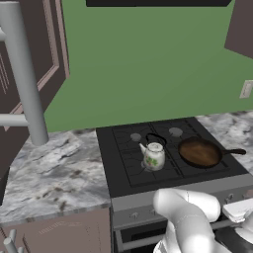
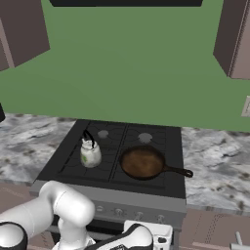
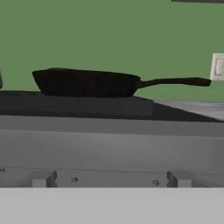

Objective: Pick the pan from the cabinet and place it on the stove. Then turn on the stove burner for the pan.

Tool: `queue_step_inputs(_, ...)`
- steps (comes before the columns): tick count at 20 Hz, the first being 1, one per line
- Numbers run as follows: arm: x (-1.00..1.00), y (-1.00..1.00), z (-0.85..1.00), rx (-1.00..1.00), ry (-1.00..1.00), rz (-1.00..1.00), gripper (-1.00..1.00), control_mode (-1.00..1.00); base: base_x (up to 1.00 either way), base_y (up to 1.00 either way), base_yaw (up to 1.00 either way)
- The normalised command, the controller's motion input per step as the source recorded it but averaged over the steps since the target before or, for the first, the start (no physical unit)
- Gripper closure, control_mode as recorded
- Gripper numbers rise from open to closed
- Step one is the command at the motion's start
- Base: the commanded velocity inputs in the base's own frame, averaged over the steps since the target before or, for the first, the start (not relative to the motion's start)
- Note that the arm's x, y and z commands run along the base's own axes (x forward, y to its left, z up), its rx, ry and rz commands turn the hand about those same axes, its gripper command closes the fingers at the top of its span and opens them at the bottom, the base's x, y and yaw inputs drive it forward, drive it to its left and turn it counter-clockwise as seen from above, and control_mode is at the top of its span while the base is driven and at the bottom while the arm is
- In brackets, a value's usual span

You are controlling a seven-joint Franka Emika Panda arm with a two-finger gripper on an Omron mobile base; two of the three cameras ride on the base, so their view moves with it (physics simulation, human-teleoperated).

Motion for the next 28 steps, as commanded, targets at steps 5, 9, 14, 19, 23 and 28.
queue_step_inputs(5,0.03,-0.10,-0.08,0.00,0.00,0.00,-1.00,-1.00,0.00,0.00,0.00)
queue_step_inputs(9,0.03,-0.10,-0.08,0.00,0.00,0.00,-1.00,-1.00,0.00,0.00,0.00)
queue_step_inputs(14,0.05,-0.08,-0.09,0.00,0.00,0.00,-1.00,-1.00,0.00,0.00,0.00)
queue_step_inputs(19,0.02,-0.01,-0.01,0.00,-0.01,0.00,-1.00,-1.00,0.00,0.00,0.00)
queue_step_inputs(23,0.06,0.00,-0.03,0.00,-0.02,0.00,-1.00,-1.00,0.00,0.00,0.00)
queue_step_inputs(28,0.03,0.00,-0.05,0.00,-0.03,0.00,-1.00,-1.00,0.00,0.00,0.00)
